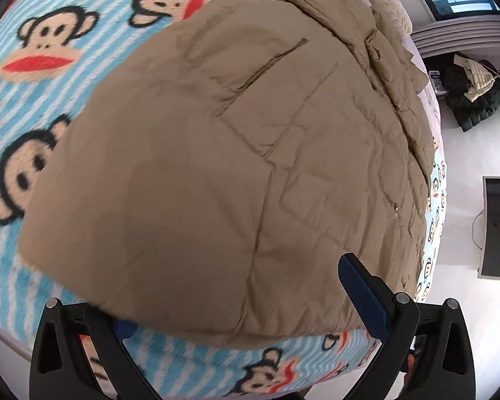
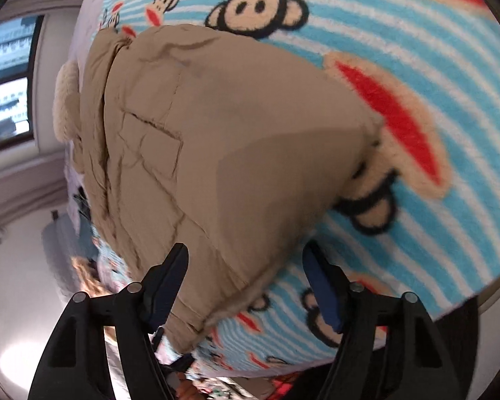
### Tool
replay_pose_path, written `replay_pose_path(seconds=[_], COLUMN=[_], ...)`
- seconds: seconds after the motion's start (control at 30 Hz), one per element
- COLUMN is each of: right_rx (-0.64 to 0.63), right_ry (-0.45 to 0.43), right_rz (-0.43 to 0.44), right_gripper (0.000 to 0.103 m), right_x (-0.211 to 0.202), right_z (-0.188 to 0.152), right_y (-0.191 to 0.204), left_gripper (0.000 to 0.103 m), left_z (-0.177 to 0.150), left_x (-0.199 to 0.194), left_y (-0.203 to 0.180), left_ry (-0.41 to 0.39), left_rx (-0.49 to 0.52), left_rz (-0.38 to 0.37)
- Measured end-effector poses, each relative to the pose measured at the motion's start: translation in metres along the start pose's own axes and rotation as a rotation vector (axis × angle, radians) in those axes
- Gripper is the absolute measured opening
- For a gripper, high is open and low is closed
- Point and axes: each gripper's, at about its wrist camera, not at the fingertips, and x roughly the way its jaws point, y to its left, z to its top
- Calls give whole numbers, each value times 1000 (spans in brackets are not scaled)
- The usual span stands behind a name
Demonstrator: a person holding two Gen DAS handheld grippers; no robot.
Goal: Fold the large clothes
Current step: 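Grasp the jacket hem with both tools and lift it toward the collar, then carry the lifted hem over the jacket body toward the collar with both tools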
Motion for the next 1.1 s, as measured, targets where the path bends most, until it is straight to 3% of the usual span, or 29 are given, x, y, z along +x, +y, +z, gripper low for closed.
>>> replay_pose_path(seconds=[0.03, 0.1, 0.13, 0.23, 0.27, 0.37, 0.63, 0.87, 0.93, 1.1], right_rx=[10, 38, 47, 64, 63, 25, -68, -180, -211, -256], right_ry=[-4, -8, -8, -20, -30, -59, -111, -109, -102, -86], right_rz=[8, 38, 45, 58, 73, 97, 130, 130, 130, 138], right_gripper=[74, 70, 62, 17, 15, 11, 10, 10, 10, 9], right_x=[2, 7, 8, 7, 5, -3, -22, -36, -36, -38], right_z=[0, 2, 2, 0, -2, -8, -15, -6, -2, 17], right_y=[-1, -2, -3, -3, -2, 6, 38, 69, 80, 113], left_gripper=[102, 88, 78, 31, 28, 28, 28, 28, 14, 10], left_z=[2, 4, 5, 9, 10, 14, 30, 45, 51, 66], left_x=[0, -1, -2, -5, -8, -24, -69, -83, -85, -89], left_y=[-1, -3, -4, -7, -9, -20, -54, -78, -87, -106], left_ry=[-1, -5, -4, 11, 15, -6, -68, -119, -140, -168], left_rx=[0, 4, 5, 25, 39, 93, 221, 275, 277, 295], left_rz=[-3, -21, -30, -86, -93, -122, -200, -201, -187, -146])
